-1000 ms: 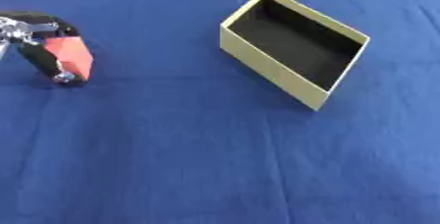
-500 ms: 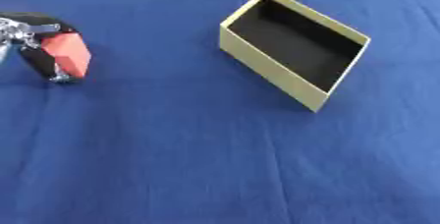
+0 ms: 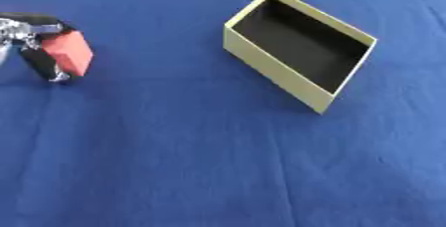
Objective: Pick up objects on the table and place them in the box.
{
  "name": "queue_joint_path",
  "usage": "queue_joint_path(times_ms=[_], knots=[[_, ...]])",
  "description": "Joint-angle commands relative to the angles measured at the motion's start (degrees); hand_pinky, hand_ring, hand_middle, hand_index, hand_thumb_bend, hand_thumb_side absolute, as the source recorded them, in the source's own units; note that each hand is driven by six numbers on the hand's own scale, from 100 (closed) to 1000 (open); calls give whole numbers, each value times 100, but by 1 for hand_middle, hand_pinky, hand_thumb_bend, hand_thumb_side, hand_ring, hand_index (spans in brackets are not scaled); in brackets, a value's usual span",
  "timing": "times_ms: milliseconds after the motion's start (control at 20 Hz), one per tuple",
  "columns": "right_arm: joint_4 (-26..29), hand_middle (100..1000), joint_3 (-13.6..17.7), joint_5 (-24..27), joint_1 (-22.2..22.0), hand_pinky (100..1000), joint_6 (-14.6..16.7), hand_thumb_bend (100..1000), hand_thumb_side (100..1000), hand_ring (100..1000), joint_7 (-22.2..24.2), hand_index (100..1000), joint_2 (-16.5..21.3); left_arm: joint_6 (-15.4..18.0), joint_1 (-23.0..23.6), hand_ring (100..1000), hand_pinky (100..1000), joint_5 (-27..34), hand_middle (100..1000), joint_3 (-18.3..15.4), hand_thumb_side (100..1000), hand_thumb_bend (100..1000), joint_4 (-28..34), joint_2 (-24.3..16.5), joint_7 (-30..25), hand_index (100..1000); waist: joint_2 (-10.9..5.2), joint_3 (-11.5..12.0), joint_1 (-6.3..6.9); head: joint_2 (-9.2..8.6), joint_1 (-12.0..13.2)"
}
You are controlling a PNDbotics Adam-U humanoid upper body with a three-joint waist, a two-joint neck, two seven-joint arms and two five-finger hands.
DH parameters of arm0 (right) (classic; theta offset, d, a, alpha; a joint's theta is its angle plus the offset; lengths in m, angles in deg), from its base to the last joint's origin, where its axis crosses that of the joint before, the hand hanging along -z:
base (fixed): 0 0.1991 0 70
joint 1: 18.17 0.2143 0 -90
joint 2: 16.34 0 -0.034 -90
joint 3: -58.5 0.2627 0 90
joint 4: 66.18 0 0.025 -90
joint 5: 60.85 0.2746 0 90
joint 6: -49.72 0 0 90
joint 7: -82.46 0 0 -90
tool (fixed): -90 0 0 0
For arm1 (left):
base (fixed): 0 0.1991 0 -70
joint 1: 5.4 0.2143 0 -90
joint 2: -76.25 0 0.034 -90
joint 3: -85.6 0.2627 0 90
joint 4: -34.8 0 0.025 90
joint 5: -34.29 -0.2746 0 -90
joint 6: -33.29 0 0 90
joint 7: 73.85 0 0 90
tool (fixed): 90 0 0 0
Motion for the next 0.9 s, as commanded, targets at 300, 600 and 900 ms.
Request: queue_joint_path(times_ms=[300,600,900], knots=[[80,826,41,22,21,845,-2,100,993,816,13,852,96,-30,-119,842,777,-137,828,-58,100,392,155,-226,45,884,-269,38,6,57,-38],[80,826,41,30,6,844,0,100,991,817,13,852,89,-49,-124,843,781,-257,831,-69,100,386,202,-247,105,879,-359,65,19,81,-52],[80,826,44,39,-4,844,4,100,988,817,9,852,88,-23,-164,834,771,-240,824,-46,100,339,295,-219,189,874,-467,87,28,117,-82]])
